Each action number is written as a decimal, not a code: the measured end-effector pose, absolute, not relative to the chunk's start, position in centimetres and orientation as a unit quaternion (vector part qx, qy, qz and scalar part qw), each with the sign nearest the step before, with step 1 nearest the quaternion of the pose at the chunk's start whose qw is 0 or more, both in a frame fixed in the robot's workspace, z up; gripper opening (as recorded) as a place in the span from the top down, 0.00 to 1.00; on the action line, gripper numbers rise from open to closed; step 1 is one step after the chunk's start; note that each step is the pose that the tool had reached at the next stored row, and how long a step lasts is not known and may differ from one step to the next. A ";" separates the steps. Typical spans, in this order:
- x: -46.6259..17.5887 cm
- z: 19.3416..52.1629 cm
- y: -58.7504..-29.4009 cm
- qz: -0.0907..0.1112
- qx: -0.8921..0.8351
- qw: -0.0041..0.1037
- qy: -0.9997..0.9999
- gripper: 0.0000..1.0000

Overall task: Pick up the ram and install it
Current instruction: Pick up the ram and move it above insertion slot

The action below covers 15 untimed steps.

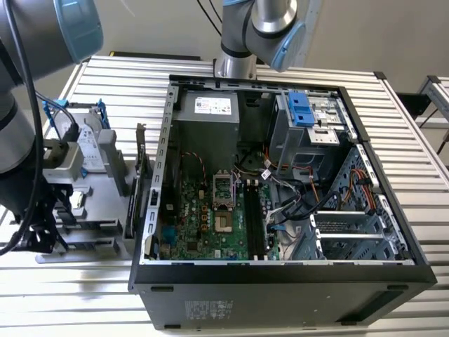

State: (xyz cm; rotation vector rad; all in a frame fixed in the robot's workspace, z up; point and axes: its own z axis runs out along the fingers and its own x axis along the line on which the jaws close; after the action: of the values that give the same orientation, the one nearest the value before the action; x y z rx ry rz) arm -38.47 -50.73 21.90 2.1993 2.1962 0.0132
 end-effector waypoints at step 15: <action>-38.0 20.0 -51.1 0.002 0.708 0.015 0.707 0.00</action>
State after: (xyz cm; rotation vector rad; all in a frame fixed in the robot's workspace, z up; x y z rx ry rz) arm -38.02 -51.08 19.99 2.2023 2.1991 0.0066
